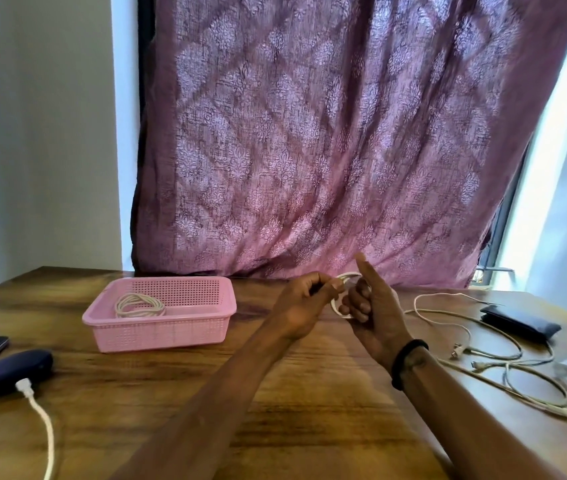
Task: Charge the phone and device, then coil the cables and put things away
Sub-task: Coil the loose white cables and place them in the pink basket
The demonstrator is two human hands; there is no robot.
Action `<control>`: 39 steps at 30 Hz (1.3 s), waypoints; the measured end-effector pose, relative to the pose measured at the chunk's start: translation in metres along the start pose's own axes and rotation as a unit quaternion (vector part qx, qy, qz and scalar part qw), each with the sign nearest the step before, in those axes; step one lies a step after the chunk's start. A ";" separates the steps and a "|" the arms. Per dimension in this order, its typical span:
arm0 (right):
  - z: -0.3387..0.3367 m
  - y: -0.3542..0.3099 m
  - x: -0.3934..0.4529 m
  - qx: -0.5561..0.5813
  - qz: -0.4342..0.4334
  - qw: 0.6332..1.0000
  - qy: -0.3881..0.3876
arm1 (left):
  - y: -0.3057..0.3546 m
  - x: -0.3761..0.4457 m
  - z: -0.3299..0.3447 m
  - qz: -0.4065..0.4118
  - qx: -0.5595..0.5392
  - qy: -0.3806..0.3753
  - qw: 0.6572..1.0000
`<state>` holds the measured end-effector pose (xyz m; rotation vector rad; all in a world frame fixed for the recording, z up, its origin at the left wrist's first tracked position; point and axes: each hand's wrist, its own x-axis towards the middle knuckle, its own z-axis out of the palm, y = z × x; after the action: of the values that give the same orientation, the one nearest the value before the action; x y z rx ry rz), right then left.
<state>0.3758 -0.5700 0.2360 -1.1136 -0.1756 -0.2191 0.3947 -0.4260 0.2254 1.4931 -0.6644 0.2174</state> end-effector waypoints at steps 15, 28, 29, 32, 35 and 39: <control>-0.018 0.006 0.015 -0.260 -0.004 0.962 -0.082 | 0.001 0.004 -0.012 -0.072 -0.062 0.205 0.974; -0.017 0.018 0.012 -0.093 0.099 0.976 -0.168 | 0.015 -0.005 -0.015 -0.168 -0.379 0.031 0.909; -0.018 0.016 0.012 -0.089 0.100 0.978 -0.162 | 0.016 -0.005 -0.015 -0.162 -0.376 0.020 0.912; -0.021 0.010 0.013 -0.093 0.094 0.979 -0.153 | 0.017 -0.005 -0.009 -0.143 -0.305 0.033 0.941; -0.023 0.010 0.012 -0.129 0.084 0.975 -0.159 | 0.015 -0.009 -0.004 -0.108 -0.171 0.055 0.978; -0.022 0.011 0.010 -0.200 0.058 0.967 -0.147 | 0.011 -0.010 -0.012 -0.007 0.132 0.116 0.984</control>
<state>0.3889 -0.5856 0.2192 -1.5537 -0.3381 0.0209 0.3837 -0.4108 0.2301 1.6933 -0.4489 0.4764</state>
